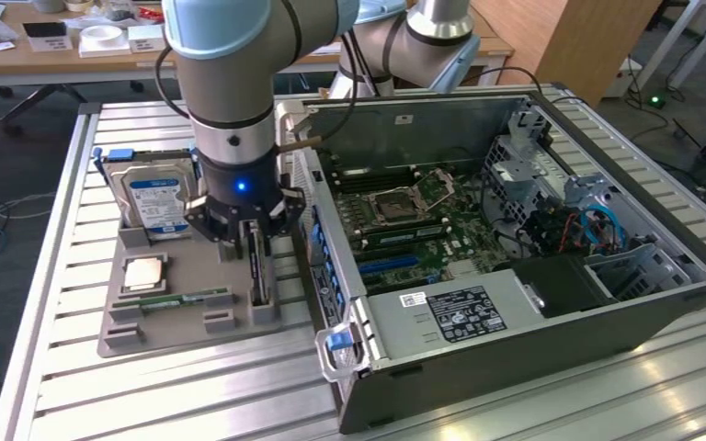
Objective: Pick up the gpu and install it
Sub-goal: 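Pick up the gpu and move the gpu toward the slot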
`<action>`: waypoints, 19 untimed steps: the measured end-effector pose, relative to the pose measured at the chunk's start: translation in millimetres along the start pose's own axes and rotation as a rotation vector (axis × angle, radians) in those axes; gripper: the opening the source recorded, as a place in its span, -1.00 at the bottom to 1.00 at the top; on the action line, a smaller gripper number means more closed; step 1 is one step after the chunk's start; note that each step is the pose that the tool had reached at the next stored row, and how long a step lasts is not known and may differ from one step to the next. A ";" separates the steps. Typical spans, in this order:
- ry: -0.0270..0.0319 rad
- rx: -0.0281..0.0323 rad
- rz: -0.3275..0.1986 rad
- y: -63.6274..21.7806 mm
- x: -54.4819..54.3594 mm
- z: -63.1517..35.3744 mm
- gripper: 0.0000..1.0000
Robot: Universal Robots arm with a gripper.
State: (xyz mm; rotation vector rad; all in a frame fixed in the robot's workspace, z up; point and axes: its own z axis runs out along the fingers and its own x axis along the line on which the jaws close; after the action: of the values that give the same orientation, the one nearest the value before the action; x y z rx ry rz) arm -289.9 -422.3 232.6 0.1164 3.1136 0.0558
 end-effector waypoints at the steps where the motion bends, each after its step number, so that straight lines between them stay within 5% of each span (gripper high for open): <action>1: 0.0001 0.0002 0.000 -0.3 -0.1 0.1 -0.17; 19: 0.0001 0.0004 0.000 -1.8 -1.0 1.2 -0.17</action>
State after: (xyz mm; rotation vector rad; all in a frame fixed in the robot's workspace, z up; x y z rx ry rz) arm -289.1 -424.1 231.4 0.1163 3.1137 0.0551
